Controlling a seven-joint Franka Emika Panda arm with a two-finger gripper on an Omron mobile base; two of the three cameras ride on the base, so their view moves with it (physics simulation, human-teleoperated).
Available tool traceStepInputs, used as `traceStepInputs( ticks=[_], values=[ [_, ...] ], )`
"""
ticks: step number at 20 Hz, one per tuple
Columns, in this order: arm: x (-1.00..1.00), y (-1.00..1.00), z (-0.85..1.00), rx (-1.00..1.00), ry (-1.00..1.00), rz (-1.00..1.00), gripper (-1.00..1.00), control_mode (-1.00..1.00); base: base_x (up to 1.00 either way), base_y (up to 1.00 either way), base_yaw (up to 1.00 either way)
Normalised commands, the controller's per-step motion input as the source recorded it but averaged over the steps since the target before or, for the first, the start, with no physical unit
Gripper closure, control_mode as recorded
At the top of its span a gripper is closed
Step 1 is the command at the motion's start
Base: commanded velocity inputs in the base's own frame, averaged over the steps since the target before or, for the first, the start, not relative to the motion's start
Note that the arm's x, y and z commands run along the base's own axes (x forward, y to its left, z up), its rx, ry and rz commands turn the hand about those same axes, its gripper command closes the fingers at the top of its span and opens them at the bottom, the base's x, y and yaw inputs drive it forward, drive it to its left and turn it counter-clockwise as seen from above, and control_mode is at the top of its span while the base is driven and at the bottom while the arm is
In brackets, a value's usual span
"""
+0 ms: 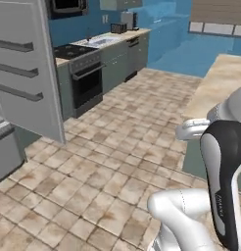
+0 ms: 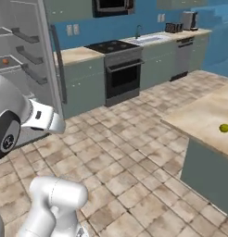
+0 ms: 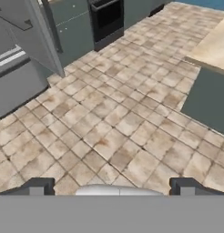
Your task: Open the fridge, remove the pear, onion, and shrimp, and place them on any counter.
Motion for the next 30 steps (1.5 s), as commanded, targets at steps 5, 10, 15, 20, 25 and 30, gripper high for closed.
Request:
traceStepInputs(
  ticks=[5, 10, 15, 20, 25, 30],
  values=[
    [0.00, 0.00, 0.00, 0.00, 0.00, 0.00, -1.00, 1.00, -0.05, 0.00, 1.00],
    [0.00, 0.00, 0.00, 0.00, 0.00, 0.00, -1.00, 1.00, -0.04, 0.00, 1.00],
    [0.00, 0.00, 0.00, 0.00, 0.00, 0.00, -1.00, 1.00, 0.37, -0.02, 0.18],
    [0.00, 0.00, 0.00, 0.00, 0.00, 0.00, -1.00, 1.00, 0.00, 0.00, 0.00],
    [0.00, 0.00, 0.00, 0.00, 0.00, 0.00, -1.00, 1.00, 0.27, 0.00, 0.00],
    [0.00, 0.00, 0.00, 0.00, 0.00, 0.00, -1.00, 1.00, 0.99, -0.09, 0.00]
  ],
)
